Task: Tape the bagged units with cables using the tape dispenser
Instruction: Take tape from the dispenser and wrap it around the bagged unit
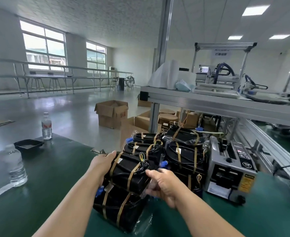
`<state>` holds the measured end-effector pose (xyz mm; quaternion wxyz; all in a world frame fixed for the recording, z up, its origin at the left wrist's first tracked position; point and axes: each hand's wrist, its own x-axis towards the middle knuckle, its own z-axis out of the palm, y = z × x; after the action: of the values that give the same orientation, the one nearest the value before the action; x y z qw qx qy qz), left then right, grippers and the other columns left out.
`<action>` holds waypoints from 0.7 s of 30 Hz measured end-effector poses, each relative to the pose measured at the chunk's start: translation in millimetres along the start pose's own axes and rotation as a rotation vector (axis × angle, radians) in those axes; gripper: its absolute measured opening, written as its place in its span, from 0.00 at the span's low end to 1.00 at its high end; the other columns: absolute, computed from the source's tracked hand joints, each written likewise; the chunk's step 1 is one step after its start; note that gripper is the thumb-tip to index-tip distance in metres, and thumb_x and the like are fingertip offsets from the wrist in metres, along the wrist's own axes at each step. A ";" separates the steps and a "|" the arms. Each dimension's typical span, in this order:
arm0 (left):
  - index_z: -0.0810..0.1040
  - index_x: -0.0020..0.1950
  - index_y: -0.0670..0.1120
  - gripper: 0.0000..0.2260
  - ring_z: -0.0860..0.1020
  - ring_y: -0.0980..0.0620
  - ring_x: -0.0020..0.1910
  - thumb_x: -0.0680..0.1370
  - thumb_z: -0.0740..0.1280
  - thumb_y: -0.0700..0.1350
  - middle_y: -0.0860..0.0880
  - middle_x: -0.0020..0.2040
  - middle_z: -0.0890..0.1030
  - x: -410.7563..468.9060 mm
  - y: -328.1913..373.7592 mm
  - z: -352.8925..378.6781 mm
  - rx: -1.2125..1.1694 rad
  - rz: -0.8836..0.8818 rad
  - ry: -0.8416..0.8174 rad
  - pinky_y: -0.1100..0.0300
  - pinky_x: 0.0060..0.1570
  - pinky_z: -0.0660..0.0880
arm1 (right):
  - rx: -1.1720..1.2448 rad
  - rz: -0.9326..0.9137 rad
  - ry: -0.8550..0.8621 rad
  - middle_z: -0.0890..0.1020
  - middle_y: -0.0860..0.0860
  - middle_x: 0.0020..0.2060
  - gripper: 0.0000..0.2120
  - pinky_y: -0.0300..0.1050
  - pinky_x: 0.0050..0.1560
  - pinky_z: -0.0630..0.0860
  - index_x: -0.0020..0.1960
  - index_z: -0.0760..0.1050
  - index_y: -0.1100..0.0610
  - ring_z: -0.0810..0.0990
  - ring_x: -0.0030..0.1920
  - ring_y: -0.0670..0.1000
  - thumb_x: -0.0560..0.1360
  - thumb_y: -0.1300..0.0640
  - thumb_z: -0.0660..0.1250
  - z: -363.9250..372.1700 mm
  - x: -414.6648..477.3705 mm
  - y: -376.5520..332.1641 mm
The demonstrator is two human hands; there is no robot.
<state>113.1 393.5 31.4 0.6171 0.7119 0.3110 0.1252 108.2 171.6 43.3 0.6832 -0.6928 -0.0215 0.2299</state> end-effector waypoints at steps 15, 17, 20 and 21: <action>0.79 0.61 0.46 0.18 0.76 0.43 0.50 0.81 0.62 0.57 0.44 0.54 0.81 -0.9 -2.8 12.7 0.387 0.121 0.136 0.54 0.47 0.70 | 0.057 -0.024 0.072 0.87 0.57 0.45 0.12 0.54 0.45 0.83 0.57 0.75 0.50 0.84 0.40 0.56 0.74 0.55 0.69 6.2 26.3 20.4; 0.78 0.62 0.45 0.18 0.76 0.42 0.50 0.81 0.61 0.56 0.44 0.54 0.80 -5.2 -0.9 12.1 0.395 0.113 0.130 0.54 0.47 0.71 | 0.026 -0.015 0.084 0.87 0.58 0.48 0.18 0.52 0.46 0.83 0.62 0.72 0.51 0.84 0.42 0.55 0.74 0.54 0.70 7.0 23.7 18.3; 0.77 0.64 0.44 0.19 0.76 0.40 0.57 0.81 0.61 0.55 0.41 0.61 0.78 -16.0 5.6 10.5 0.463 0.111 0.144 0.49 0.56 0.74 | -0.059 -0.024 0.113 0.80 0.58 0.61 0.36 0.57 0.60 0.80 0.77 0.61 0.52 0.82 0.55 0.57 0.74 0.49 0.72 4.8 16.6 12.9; 0.75 0.67 0.45 0.21 0.74 0.39 0.62 0.81 0.61 0.56 0.40 0.65 0.76 -21.9 7.7 9.8 0.497 0.128 0.182 0.46 0.62 0.72 | -0.101 -0.042 0.127 0.77 0.58 0.66 0.39 0.58 0.64 0.77 0.79 0.59 0.51 0.79 0.61 0.58 0.74 0.46 0.72 2.6 12.5 11.0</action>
<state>103.9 372.2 41.3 0.3838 0.8456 0.3405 0.1472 115.3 177.6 29.3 0.6519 -0.7391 -0.0044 0.1698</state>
